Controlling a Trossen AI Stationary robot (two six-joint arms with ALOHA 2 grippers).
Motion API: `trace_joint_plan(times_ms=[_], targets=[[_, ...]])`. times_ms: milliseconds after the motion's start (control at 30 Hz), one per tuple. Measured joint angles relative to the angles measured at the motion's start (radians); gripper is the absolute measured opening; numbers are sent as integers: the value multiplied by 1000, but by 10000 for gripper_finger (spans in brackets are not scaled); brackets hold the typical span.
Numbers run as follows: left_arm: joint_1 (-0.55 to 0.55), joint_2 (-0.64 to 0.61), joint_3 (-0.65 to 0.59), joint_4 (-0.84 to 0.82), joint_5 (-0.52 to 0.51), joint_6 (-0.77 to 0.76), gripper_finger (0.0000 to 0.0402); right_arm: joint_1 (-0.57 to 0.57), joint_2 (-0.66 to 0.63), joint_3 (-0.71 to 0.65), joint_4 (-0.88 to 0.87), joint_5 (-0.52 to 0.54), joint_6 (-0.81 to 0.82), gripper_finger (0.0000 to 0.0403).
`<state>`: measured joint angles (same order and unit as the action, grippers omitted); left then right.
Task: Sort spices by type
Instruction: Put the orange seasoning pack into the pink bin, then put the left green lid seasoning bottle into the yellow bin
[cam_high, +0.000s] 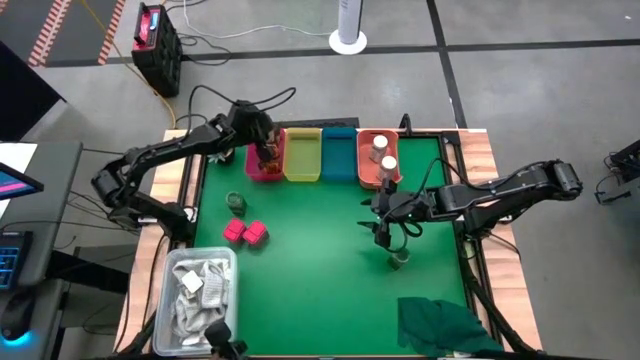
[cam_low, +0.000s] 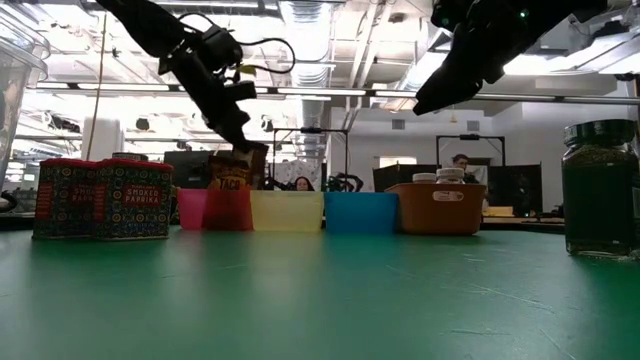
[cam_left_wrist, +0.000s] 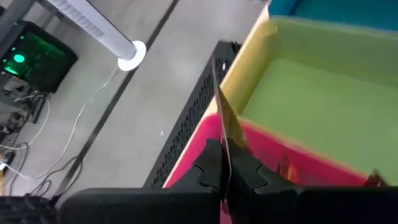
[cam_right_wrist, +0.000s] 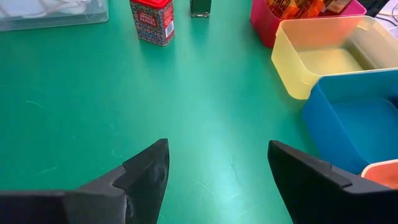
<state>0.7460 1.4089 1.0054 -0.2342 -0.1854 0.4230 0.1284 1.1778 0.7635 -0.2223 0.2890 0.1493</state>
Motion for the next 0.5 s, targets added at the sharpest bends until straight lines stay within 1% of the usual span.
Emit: trace_joint_plan(times_ms=[167, 300, 400, 500], targets=[[3, 0, 0, 13, -4, -54, 0, 0, 0, 0, 0, 0, 0, 299], [1, 0, 0, 11, -4, -56, 4, 0, 0, 0, 0, 0, 0, 299], [-3, 0, 0, 6, -10, -57, 17, 0, 0, 0, 0, 0, 0, 299], [-5, 0, 0, -4, -11, -51, 39, 0, 0, 0, 0, 0, 0, 299]])
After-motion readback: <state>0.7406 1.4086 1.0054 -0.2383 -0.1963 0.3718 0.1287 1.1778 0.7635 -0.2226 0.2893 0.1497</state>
